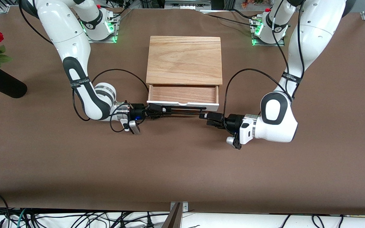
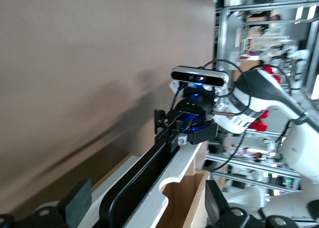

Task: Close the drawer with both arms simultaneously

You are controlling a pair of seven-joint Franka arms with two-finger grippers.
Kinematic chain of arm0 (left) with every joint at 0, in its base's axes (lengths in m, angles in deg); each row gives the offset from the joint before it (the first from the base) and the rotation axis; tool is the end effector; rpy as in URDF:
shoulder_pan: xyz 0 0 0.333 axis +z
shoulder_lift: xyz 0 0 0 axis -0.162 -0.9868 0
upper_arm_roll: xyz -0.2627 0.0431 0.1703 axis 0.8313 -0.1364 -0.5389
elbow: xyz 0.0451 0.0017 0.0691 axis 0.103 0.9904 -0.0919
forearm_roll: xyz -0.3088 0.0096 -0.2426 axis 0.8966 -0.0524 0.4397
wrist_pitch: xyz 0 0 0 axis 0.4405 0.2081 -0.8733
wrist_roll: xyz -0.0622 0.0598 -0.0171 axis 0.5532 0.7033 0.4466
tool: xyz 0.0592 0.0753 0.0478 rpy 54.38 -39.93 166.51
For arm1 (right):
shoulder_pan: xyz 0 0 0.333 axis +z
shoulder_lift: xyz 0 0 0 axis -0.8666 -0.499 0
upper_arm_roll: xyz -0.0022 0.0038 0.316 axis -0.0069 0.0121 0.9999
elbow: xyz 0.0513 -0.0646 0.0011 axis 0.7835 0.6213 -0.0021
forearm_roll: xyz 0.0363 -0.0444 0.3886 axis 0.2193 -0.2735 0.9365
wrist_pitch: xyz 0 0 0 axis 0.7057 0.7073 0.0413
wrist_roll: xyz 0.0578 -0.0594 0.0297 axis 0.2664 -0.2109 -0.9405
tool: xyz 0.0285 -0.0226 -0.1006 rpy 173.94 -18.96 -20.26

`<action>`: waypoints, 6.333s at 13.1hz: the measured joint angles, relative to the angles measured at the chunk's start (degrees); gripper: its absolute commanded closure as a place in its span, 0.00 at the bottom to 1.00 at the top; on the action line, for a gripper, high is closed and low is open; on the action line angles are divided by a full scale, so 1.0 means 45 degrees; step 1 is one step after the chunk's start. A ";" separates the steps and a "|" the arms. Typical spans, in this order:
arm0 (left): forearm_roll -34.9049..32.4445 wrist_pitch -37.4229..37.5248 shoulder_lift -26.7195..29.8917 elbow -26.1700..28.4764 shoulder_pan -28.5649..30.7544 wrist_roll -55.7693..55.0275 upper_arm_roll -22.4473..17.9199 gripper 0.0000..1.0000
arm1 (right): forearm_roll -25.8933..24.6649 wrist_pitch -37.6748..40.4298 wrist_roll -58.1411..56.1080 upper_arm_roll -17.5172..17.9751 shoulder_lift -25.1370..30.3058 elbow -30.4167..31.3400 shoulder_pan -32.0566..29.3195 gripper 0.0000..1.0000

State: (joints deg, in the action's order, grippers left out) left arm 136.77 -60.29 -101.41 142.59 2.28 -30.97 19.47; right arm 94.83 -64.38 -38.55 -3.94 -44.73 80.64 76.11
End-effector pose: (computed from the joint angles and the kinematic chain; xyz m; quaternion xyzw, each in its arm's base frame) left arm 0.6585 -0.2785 0.2594 0.8221 -0.0671 -0.0958 0.5573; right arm 0.5738 0.2963 0.1540 -0.7207 -0.0419 -0.0226 0.6916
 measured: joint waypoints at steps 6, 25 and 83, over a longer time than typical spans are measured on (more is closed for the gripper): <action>0.3238 0.0010 -0.0693 0.1271 0.0001 0.2865 -0.0013 0.12 | 0.0258 -0.0014 0.0027 0.0033 -0.0006 0.0008 0.0023 0.86; 0.3962 0.0543 -0.0736 0.2449 0.0057 0.5122 0.0293 1.00 | 0.0293 -0.0010 0.0026 0.0033 -0.0014 0.0043 0.0032 0.96; -0.7409 0.1097 -0.0162 -0.2913 0.1124 -0.0083 -0.0645 0.00 | -1.6814 0.0190 0.5886 -0.3114 0.7666 0.1411 -0.1104 0.00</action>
State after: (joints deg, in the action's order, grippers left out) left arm 103.43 -55.35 -102.14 129.48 7.34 -31.34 16.57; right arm 19.16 -63.53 -12.07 -17.95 -10.23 86.99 71.14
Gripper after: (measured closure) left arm 0.000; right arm 0.000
